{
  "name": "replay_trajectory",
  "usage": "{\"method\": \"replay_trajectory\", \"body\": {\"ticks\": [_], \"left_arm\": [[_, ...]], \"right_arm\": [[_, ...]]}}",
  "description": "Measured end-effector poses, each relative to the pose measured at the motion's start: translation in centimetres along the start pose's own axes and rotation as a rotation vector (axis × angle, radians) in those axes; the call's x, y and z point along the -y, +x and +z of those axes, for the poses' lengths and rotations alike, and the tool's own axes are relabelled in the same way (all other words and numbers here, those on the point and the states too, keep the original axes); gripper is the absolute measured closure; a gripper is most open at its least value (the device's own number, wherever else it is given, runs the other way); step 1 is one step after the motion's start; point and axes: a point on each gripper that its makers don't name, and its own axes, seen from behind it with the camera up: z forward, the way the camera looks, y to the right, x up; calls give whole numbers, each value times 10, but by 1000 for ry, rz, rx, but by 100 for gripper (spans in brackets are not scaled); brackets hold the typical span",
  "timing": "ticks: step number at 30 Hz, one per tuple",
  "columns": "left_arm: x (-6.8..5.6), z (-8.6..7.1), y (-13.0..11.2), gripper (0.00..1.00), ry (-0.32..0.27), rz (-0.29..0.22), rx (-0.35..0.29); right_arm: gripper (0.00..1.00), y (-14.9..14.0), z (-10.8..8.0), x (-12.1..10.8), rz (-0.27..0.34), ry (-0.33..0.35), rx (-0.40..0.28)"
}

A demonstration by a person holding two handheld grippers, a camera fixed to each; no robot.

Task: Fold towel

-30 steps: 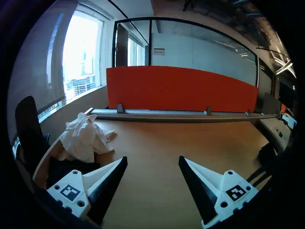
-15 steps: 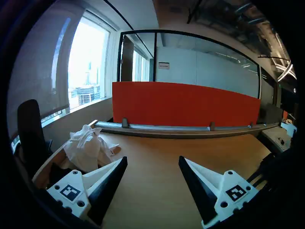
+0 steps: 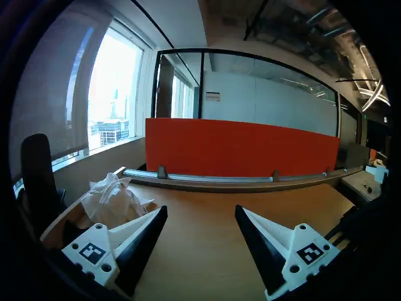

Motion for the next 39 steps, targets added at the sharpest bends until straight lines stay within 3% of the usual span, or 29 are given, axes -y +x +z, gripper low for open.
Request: {"method": "replay_trajectory", "body": {"ticks": [9, 18, 30, 39], "left_arm": [[-1, -2, 9, 0, -20, 6, -52], [1, -2, 11, 0, -21, 62, -121], [10, -12, -26, 0, -9, 82, -177], [18, -17, -58, 0, 6, 82, -208]], "right_arm": [[3, 4, -3, 3, -16, -11, -6], [4, 7, -10, 0, -19, -39, -3], [3, 8, -13, 11, -7, -45, -21], [3, -12, -13, 21, 18, -42, -40]]}}
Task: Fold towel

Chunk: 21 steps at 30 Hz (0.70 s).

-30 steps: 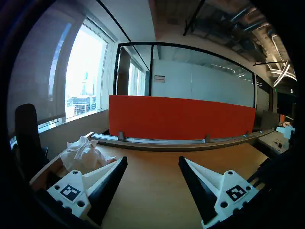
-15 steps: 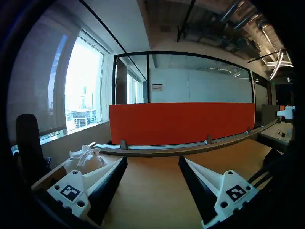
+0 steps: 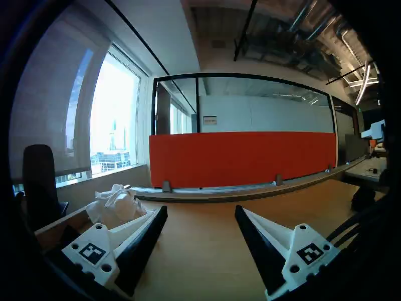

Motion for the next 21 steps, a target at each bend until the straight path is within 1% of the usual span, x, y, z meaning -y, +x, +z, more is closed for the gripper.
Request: {"method": "replay_trajectory", "body": {"ticks": [7, 11, 16, 21], "left_arm": [[4, -10, -26, 0, 10, -20, -12], [6, -16, -39, 0, 14, -19, -20], [3, -20, -53, 0, 13, -28, -27], [1, -23, -62, 0, 11, -41, -37]], "right_arm": [[3, -27, -3, 5, -7, 13, 5], [3, -35, -4, 10, -9, 24, 7], [3, -43, -5, 18, -17, 37, 3], [3, -51, -5, 26, -30, 48, 4]]}}
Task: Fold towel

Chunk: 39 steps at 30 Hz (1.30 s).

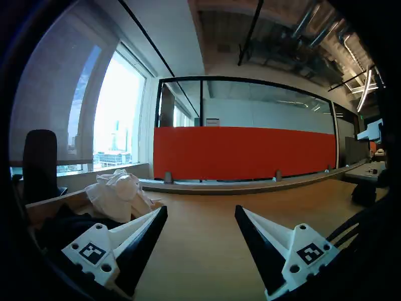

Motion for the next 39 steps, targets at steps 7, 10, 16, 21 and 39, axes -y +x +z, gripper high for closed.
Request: {"method": "replay_trajectory", "body": {"ticks": [7, 10, 16, 21, 39], "left_arm": [[0, -5, -10, 0, 7, -14, -3], [1, -5, -14, 0, 10, -19, -2], [0, -5, -17, 0, 10, 2, -1], [-4, -5, -20, 0, 5, 20, 7], [0, 1, -29, 0, 13, 22, 41]], "right_arm": [[3, -6, 0, 3, -4, 7, -1], [3, -8, 0, 4, -2, 10, -1], [3, -11, -4, -2, -3, 6, 0], [3, -10, -6, -8, 7, -3, -1], [3, -13, -8, -21, 13, -2, -2]]}}
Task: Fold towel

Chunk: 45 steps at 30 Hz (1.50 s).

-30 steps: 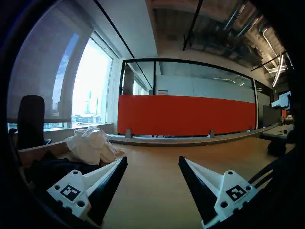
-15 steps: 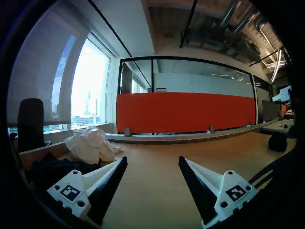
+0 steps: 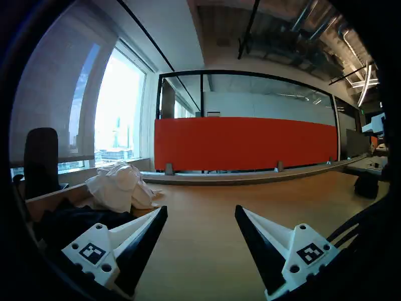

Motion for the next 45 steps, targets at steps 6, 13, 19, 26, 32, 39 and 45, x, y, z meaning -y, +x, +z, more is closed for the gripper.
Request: {"method": "replay_trajectory", "body": {"ticks": [6, 13, 19, 26, 32, 39, 45], "left_arm": [[0, 0, 0, 0, 0, 1, 2], [0, 0, 0, 0, 0, 2, 2], [0, 0, 1, 0, 0, 1, 2], [-1, 0, 1, 0, 0, 1, 2], [-1, 0, 1, 0, 0, 1, 2], [-1, -1, 1, 0, 0, 1, 2], [0, -1, 1, 0, 0, 1, 2]], "right_arm": [[3, 3, 1, -8, 0, -3, -13], [3, 11, 2, -19, -9, -9, -51], [3, 0, 5, -29, -5, -8, -86], [3, -37, 8, -46, -2, -24, -82], [3, -62, 8, -55, 5, -31, -80], [3, -83, 8, -72, 30, -52, -72], [3, -95, 7, -76, 28, -42, -64]]}}
